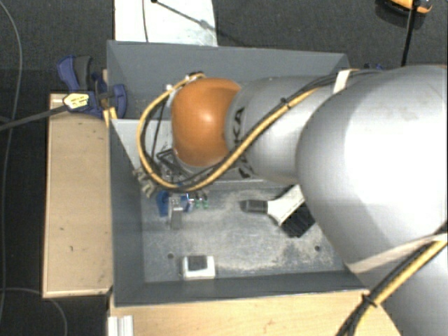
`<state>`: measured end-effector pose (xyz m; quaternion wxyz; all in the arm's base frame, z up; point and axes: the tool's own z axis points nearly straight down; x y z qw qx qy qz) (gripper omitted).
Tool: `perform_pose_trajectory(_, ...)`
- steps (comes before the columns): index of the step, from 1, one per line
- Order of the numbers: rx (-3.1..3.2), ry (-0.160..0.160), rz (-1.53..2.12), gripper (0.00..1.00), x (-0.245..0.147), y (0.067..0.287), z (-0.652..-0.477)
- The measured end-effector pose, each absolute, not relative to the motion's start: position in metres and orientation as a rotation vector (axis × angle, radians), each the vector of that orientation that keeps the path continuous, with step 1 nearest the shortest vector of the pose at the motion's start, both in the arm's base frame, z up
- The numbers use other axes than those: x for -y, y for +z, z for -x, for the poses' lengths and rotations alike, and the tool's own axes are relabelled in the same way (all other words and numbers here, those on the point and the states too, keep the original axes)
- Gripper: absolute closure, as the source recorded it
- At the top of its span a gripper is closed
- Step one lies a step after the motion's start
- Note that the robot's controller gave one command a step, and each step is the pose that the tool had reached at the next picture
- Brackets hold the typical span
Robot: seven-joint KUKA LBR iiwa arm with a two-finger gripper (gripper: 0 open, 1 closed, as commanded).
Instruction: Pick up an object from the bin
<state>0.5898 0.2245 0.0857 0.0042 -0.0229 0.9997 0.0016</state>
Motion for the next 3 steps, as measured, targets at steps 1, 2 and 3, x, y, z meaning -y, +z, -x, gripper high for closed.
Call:
perform_pose_trajectory(1,-3.027,-0.016,0.75,1.0,-0.223,0.079,-0.601)
perform_pose_trajectory(2,-3.027,-0.016,0.747,1.0,-0.223,0.079,-0.601)
perform_pose_trajectory(3,-3.022,-0.015,0.736,1.0,-0.223,0.135,-0.603)
